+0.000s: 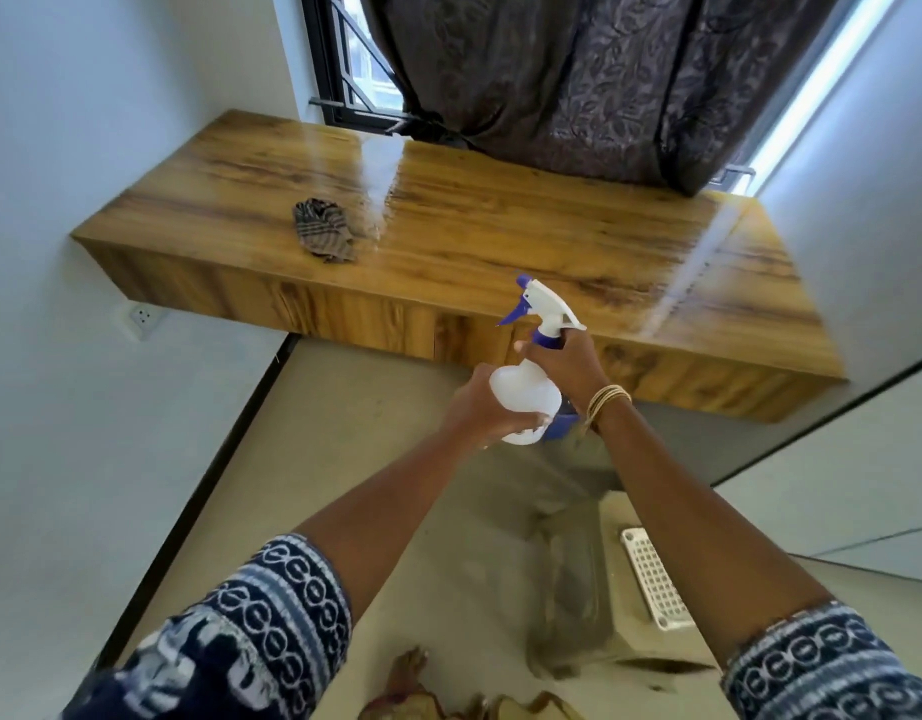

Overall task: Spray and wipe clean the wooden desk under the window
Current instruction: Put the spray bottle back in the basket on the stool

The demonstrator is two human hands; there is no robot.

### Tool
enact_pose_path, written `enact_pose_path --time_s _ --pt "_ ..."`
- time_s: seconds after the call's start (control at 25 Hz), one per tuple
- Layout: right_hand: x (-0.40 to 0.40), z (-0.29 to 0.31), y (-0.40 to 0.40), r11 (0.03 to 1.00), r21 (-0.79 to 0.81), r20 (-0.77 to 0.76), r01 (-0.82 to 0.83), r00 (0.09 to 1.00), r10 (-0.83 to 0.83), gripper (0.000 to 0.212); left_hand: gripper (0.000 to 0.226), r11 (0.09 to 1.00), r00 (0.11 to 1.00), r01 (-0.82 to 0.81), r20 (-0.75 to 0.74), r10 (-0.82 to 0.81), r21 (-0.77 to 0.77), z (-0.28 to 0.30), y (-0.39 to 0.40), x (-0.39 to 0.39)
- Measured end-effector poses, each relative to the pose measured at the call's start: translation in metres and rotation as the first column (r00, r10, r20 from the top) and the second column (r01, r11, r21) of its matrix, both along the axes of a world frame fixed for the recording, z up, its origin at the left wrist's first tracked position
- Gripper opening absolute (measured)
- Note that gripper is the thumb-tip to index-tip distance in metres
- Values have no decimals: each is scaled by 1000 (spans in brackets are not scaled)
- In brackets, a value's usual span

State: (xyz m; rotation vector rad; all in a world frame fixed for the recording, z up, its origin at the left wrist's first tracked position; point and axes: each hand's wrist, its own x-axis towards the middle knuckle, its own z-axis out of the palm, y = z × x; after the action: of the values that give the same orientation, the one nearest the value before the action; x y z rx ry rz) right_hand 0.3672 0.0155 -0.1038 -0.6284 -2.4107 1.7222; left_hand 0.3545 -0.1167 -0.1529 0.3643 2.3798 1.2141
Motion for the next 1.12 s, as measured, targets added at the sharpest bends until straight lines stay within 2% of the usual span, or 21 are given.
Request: enact_pose_path --time_s 0.16,0.28,0.36,0.48,0.68,0.92,1.12 --pt "47 -5 21 991 21 2 132 991 -132 17 91 991 987 130 90 -131 15 -5 21 32" --pt "82 -21 39 963 22 -17 267 964 -267 21 98 973 963 220 146 -227 64 -29 32 52" --pt "102 -38 52 942 43 9 333 942 -334 22 92 959 944 279 168 -282 42 -38 36 68" --pt "133 -58 75 908 81 68 412 906 -417 41 87 945 930 326 183 -318 -13 -46 53 84" --pt "179 -90 136 889 159 151 430 879 -452 38 85 920 901 382 256 -350 -85 -57 108 111" --pt "220 -163 225 811 111 204 574 786 -584 44 71 910 896 398 261 -358 -118 -98 192 141" --pt "247 -230 288 745 21 281 666 711 -644 36 62 899 898 410 240 -369 -150 -153 254 165"
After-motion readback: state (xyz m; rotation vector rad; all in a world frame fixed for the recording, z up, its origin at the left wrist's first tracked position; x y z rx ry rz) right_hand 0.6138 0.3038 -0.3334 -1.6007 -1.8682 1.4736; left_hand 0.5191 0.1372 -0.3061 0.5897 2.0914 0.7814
